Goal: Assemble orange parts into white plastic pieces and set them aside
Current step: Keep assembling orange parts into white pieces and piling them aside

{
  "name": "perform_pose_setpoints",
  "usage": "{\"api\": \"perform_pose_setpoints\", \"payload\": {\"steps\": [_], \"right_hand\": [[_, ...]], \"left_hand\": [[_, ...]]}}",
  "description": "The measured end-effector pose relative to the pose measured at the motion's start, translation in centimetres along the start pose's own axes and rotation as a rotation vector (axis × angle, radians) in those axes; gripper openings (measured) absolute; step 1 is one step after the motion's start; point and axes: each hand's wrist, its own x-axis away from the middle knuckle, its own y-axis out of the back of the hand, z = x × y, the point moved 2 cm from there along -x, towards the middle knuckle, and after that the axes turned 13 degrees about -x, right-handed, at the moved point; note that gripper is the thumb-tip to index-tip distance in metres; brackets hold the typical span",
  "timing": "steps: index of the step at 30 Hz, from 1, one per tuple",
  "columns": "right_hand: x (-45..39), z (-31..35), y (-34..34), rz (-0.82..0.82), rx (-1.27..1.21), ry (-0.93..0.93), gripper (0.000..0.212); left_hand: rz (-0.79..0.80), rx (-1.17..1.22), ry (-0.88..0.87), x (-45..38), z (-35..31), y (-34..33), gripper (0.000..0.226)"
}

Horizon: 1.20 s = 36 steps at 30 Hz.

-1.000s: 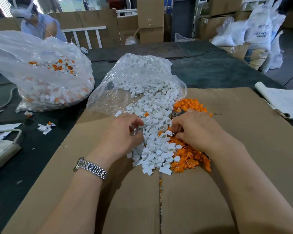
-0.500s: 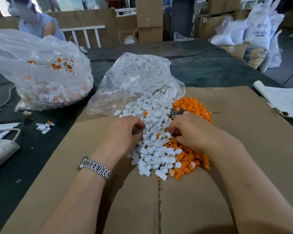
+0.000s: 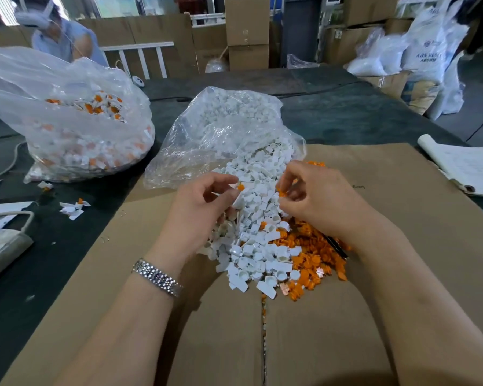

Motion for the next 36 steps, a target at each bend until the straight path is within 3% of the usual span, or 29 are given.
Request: {"api": "perform_pose_setpoints", "payload": {"steps": [4, 9, 14, 18, 21, 24, 32, 36], "right_hand": [[0.2, 0.5, 0.1, 0.008, -0.290, -0.017, 0.017], [0.3, 1.7, -0.4, 0.041, -0.525, 0.021, 0.019], [0.5, 2.0, -0.8, 0.059, -0.639, 0.043, 0.013], [0.5, 2.1, -0.6, 0.025, -0.572, 0.080, 0.010], [0.5, 2.5, -0.9, -0.036, -0.450, 0.144, 0.009], [0.5, 2.7, -1.4, -0.082, -0.481, 0.143, 0.010], [0.7, 2.9, -1.7, -0.180, -0.430, 0.147, 0.007], [0.7, 3.0, -2.2, -0.219, -0.352, 0.148, 0.007]], "left_hand": [[0.203, 0.560, 0.201, -0.3, 0.2, 0.0, 0.020], [0.313, 0.800, 0.280, -0.2, -0.2, -0.6, 0.020], [0.355, 0.839, 0.293, 0.0, -0.3, -0.7, 0.021], [0.381, 0.837, 0.238, 0.2, -0.5, -0.8, 0.022], [0.319, 0.813, 0.183, 0.1, -0.5, -0.9, 0.021], [0.251, 0.738, 0.106, 0.1, -0.6, -1.0, 0.020], [0.215, 0.735, 0.034, 0.2, -0.7, -0.8, 0.019], [0.116, 0.561, -0.048, 0.7, -1.1, -1.0, 0.016]]}}
